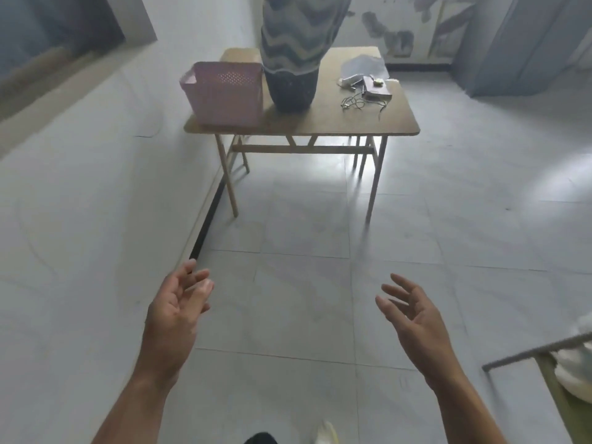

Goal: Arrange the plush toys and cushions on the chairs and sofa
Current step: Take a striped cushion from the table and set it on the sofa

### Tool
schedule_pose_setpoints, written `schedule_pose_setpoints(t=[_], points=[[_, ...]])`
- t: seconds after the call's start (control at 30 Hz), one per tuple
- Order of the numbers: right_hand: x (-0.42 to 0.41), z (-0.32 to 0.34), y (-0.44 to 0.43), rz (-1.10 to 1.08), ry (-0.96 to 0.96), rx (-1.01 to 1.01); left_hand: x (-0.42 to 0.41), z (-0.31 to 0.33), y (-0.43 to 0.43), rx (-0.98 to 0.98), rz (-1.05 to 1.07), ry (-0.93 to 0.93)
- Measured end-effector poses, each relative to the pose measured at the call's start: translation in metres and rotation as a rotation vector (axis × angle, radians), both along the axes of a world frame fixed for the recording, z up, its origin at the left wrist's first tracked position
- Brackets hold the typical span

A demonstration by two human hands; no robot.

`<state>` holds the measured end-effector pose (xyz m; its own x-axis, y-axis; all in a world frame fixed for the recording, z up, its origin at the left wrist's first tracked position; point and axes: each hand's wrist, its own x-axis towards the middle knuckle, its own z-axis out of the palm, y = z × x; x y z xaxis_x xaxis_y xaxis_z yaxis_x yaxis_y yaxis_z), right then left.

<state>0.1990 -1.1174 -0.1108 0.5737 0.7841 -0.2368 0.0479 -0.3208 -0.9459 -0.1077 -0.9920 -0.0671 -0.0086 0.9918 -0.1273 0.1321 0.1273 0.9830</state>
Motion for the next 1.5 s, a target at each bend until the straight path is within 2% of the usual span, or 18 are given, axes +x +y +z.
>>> schedule_pose_setpoints(t=[0.13, 0.3, 0.43, 0.63, 0.8, 1.0, 1.17, 1.27, 1.37, 1.5], points=[[0.022, 0.018, 0.111, 0.109, -0.032, 0.012, 0.019, 0.010, 0.072, -0.004, 0.107, -0.036], [0.047, -0.011, 0.251, 0.181, -0.067, -0.016, 0.046, -0.031, 0.184, -0.059, 0.167, -0.064], [0.072, -0.024, 0.371, 0.188, -0.084, -0.071, 0.063, -0.055, 0.309, -0.061, 0.165, -0.069], [0.124, 0.014, 0.541, 0.142, -0.144, 0.026, 0.107, -0.018, 0.499, 0.005, 0.109, 0.018], [0.166, 0.011, 0.634, 0.064, -0.074, 0.055, 0.168, -0.004, 0.617, 0.012, 0.025, 0.088], [0.232, -0.034, 0.753, 0.062, 0.015, -0.017, 0.262, -0.041, 0.720, -0.097, -0.014, 0.101], [0.290, -0.013, 0.865, 0.095, 0.058, 0.040, 0.320, -0.020, 0.817, -0.102, -0.083, 0.190], [0.312, 0.012, 0.940, 0.122, 0.024, 0.117, 0.349, 0.004, 0.894, 0.011, -0.088, 0.223], [0.316, 0.025, 0.998, 0.195, -0.092, 0.226, 0.371, 0.011, 0.960, 0.106, -0.134, 0.272], [0.314, 0.026, 1.042, 0.145, -0.151, 0.272, 0.392, 0.011, 1.034, 0.101, -0.210, 0.227]])
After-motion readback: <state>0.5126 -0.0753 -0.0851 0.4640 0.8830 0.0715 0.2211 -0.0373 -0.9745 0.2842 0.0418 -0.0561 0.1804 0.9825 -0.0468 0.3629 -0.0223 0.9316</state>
